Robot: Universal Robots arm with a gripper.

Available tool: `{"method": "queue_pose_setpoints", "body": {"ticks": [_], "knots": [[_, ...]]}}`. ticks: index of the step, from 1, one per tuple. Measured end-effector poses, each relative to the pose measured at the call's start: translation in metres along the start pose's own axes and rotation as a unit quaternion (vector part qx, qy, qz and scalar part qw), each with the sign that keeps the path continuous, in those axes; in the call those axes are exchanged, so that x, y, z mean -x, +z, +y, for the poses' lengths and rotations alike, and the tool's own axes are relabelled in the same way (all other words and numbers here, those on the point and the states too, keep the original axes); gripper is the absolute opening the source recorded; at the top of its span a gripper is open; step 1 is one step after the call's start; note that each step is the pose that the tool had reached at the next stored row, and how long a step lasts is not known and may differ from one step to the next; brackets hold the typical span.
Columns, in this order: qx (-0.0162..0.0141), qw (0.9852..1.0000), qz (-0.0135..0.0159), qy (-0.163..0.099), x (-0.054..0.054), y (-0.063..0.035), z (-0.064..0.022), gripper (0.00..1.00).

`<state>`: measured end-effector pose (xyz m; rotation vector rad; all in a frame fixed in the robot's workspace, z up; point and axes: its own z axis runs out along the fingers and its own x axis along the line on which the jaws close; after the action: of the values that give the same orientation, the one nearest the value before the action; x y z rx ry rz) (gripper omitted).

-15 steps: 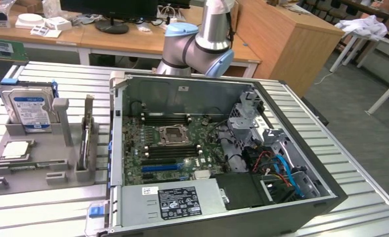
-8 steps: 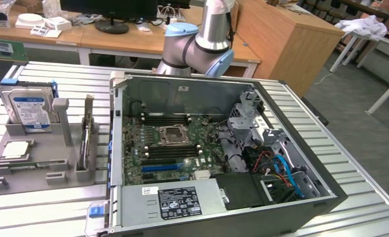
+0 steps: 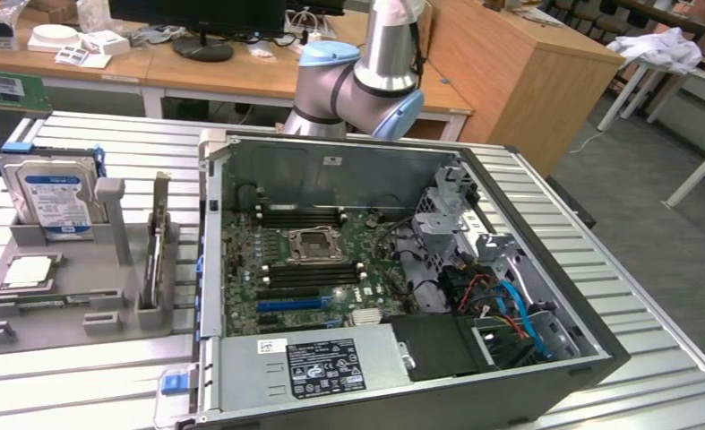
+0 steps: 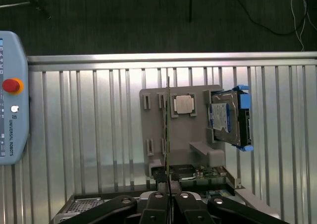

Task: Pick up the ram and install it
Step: 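Pick up the ram and move it above insertion slot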

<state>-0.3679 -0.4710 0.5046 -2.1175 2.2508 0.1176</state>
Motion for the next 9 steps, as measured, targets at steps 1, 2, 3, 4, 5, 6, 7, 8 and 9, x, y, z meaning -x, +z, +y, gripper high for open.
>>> {"method": "queue_pose_setpoints", "body": {"ticks": [1,2,3,4,5,6,7,8,9], "knots": [[0.0,1.0,0.0,0.0,0.0,0.0,0.0,0.12],[0.0,1.0,0.0,0.0,0.0,0.0004,0.0,0.12],[0.0,1.0,0.0,0.0,0.0,0.0018,0.0,0.12],[0.0,1.0,-0.0001,0.0,0.0,0.0036,0.0,0.12],[0.0,1.0,-0.0001,0.0,0.0,0.0054,-0.0001,0.12],[0.0,1.0,-0.0002,0.0,-0.001,0.0073,-0.0001,0.12],[-0.0001,1.0,-0.0003,0.0,-0.001,0.0091,-0.0002,0.12],[-0.0001,1.0,-0.0004,0.0,-0.001,0.0109,-0.0002,0.12],[0.0,1.0,-0.0004,0.0,-0.001,0.0126,-0.0003,0.12]]}}
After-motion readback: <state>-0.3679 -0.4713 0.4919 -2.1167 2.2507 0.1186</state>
